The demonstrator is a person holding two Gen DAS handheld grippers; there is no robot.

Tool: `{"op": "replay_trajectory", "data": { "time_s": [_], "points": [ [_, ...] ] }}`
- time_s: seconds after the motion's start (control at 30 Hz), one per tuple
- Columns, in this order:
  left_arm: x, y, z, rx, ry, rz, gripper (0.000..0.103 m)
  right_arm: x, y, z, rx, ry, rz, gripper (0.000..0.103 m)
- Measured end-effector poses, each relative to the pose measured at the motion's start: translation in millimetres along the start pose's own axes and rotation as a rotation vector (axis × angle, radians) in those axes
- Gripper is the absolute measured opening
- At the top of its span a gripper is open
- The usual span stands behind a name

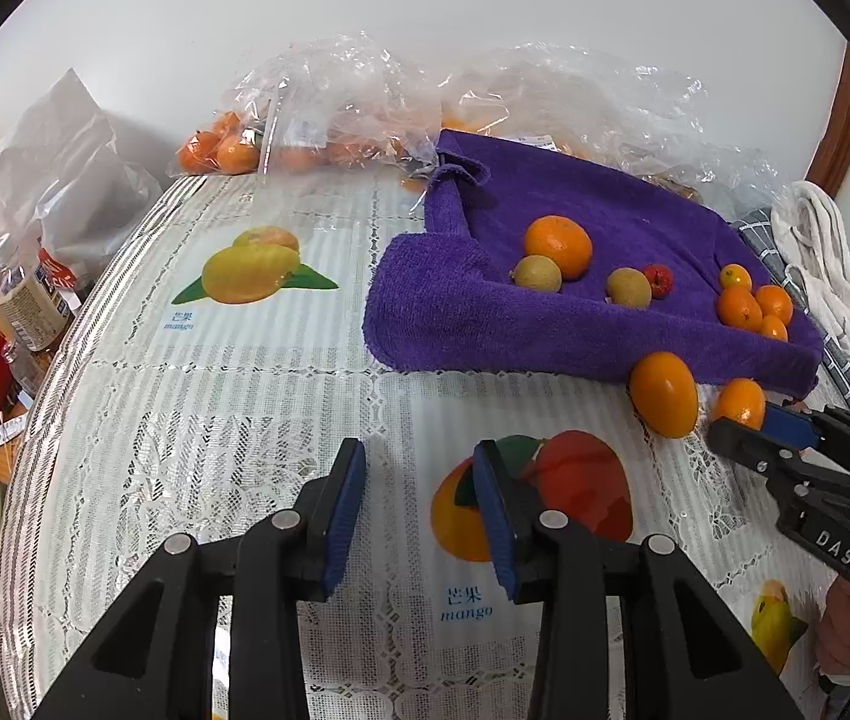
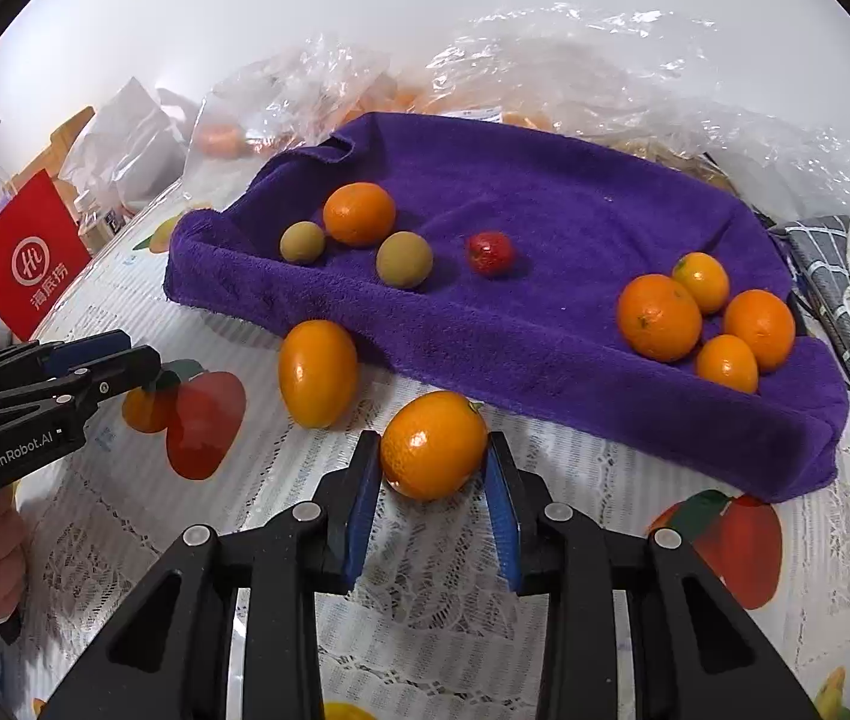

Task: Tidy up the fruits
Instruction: 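Grasp an orange on the sheet with the right tool, then lift the orange with the right tool while the left tool grasps another orange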

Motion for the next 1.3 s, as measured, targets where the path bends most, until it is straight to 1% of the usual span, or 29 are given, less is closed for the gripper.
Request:
{"op": "replay_trajectory", "data": {
  "time_s": [0.07,0.13,0.3,0.4,0.5,0.57,0.63,0.7,0.77,0.83,0.93,0.97,1.0,1.1,1.2,1.27,1.3],
  "points": [
    [-1.5,-0.1,-3.1,-0.016,0.003,0.007,0.041,5.8,-2.0,-5.2,-0.015,0.000,-0.013,0.034],
    [-1.9,-0.4,-5.6,-0.029,0.006,0.008,0.043,12.8,-4.1,-12.3,-0.032,-0.004,-0.030,0.034],
    [0.8,-0.1,-4.1,-0.024,-0.014,0.001,0.043,27.1,-11.1,-34.5,-0.062,-0.021,-0.057,0.034],
    [6.1,-1.1,-11.7,-0.046,-0.067,-0.002,0.043,32.2,-15.2,-50.7,-0.081,-0.035,-0.063,0.034],
    [11.3,0.0,-30.4,-0.078,-0.089,0.001,0.043,37.5,-19.4,-69.4,-0.104,-0.050,-0.074,0.034],
    [15.2,2.0,-46.6,-0.095,-0.153,0.004,0.043,39.2,-21.7,-79.4,-0.115,-0.065,-0.084,0.034],
    [15.7,6.5,-62.0,-0.091,-0.213,0.020,0.043,38.6,-24.7,-87.8,-0.125,-0.070,-0.089,0.034],
    [12.6,12.3,-74.6,-0.076,-0.239,0.033,0.043,36.2,-27.1,-94.3,-0.136,-0.068,-0.091,0.034],
    [9.2,15.9,-85.8,-0.081,-0.227,0.036,0.043,34.3,-29.9,-98.8,-0.150,-0.050,-0.090,0.034],
    [3.7,18.6,-94.5,-0.077,-0.197,0.033,0.043,33.5,-30.7,-102.3,-0.163,-0.029,-0.095,0.034],
    [-5.8,20.1,-105.1,-0.056,-0.186,0.049,0.043,32.9,-31.8,-105.7,-0.181,-0.013,-0.100,0.034],
    [-9.4,20.8,-108.8,-0.058,-0.163,0.052,0.043,32.7,-32.4,-106.8,-0.185,-0.017,-0.098,0.034],
    [-11.1,21.7,-110.4,-0.063,-0.121,0.034,0.043,32.4,-32.8,-107.9,-0.189,-0.023,-0.098,0.034],
    [-13.4,22.3,-112.3,-0.063,-0.085,0.002,0.043,30.4,-33.6,-110.3,-0.203,-0.035,-0.094,0.034],
    [-17.8,22.4,-105.3,-0.040,-0.089,-0.002,0.042,28.5,-34.1,-112.7,-0.221,-0.037,-0.091,0.034],
    [-24.8,21.8,-99.7,-0.009,-0.107,0.016,0.031,26.6,-34.6,-114.3,-0.229,-0.038,-0.084,0.034],
    [-25.6,21.5,-97.1,0.004,-0.123,0.011,0.031,26.4,-35.1,-114.8,-0.231,-0.038,-0.083,0.034]
  ]
}}
Point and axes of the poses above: each gripper's, at about its wrist camera, not at the fingertips, and x roughly against the way its jaws point, z to its left, y to its top, the point moved 4 cm from there along -x, roughly the way its jaws point, and after that the axes turned 7 degrees about z, right-handed, at the moved point
